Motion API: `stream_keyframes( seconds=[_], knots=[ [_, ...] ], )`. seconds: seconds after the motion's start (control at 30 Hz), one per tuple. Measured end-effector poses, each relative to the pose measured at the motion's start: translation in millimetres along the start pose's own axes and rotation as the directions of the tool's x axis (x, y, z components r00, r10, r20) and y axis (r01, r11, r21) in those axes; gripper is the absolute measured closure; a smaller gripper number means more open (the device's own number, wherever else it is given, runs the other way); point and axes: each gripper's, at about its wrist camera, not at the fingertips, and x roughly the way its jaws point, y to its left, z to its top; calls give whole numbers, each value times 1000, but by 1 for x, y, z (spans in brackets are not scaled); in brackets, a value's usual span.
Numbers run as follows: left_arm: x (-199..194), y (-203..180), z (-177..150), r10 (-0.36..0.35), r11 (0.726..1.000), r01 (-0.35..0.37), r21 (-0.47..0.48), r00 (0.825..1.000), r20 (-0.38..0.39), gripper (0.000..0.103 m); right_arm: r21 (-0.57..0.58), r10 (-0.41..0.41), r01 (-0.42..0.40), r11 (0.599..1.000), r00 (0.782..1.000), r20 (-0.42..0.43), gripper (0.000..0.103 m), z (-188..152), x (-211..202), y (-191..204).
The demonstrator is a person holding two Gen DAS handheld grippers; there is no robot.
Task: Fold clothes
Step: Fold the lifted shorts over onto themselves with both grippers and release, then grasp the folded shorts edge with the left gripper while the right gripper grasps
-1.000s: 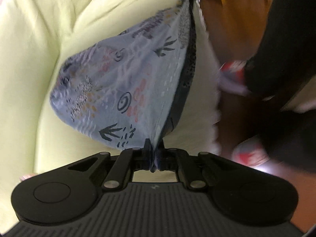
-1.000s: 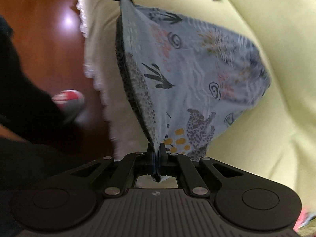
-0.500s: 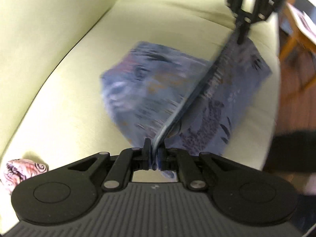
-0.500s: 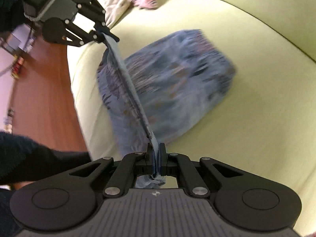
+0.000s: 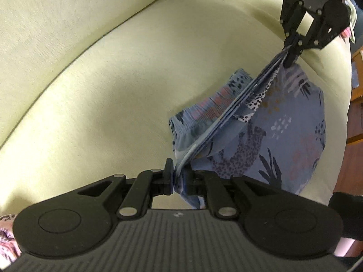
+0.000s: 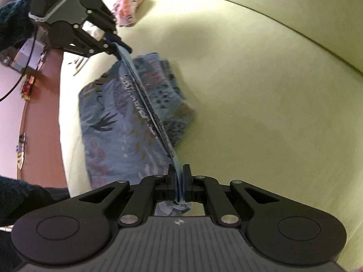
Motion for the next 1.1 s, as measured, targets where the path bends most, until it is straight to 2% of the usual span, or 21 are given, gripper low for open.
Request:
stream_keyframes(
  seconds=[0.07,0.17,0.23,0.33,0.47,0.57,0.63,0.7,0.8,0.87,0.9,0.93,1.0,1.03,1.07,1.1],
  knots=[
    [5,7,2,-19,999,19,-41,1000,-3,93,36,2,-2,999,1000,0,95,-3,5,-5],
    [9,16,0,-52,993,51,-102,999,-6,93,73,-22,19,997,999,32,81,-10,9,-11],
    [7,18,-3,-70,992,69,-109,998,-2,90,90,-61,54,994,996,68,58,-16,6,-12],
    [-5,24,-10,-82,983,91,-161,995,61,75,116,-54,41,992,993,108,58,-23,2,-11],
    [-22,50,-18,-114,942,163,-294,978,176,72,150,-56,34,988,987,149,57,-31,11,-9],
    [-24,48,-25,-121,943,169,-286,976,180,70,202,-31,-7,979,982,185,55,-41,16,-9],
    [-9,51,-26,-162,928,210,-308,971,173,63,238,-24,-27,971,978,208,54,-48,17,-12],
    [3,54,-33,-197,910,248,-333,964,178,62,271,-22,-49,961,967,252,54,-55,18,-14],
    [19,57,-42,-219,880,283,-380,954,203,61,350,-8,-113,930,945,327,54,-64,18,-21],
    [28,62,-51,-226,858,302,-415,948,224,61,362,-12,-126,924,935,355,54,-70,17,-22],
    [31,64,-55,-228,847,311,-430,945,235,62,366,-23,-121,922,931,365,62,-73,16,-22],
    [35,66,-54,-229,840,318,-441,942,244,67,374,-36,-112,921,930,367,76,-74,17,-22],
    [41,67,-50,-228,835,328,-443,937,263,76,398,-52,-108,911,928,370,90,-77,18,-25],
    [40,66,-48,-227,839,333,-429,933,279,90,408,-60,-108,906,924,378,93,-78,17,-25],
    [41,65,-46,-224,847,334,-414,930,292,99,405,-72,-98,909,920,386,94,-80,15,-22],
    [38,65,-46,-218,853,332,-403,928,303,100,402,-85,-88,911,915,393,95,-81,13,-20]
  ],
)
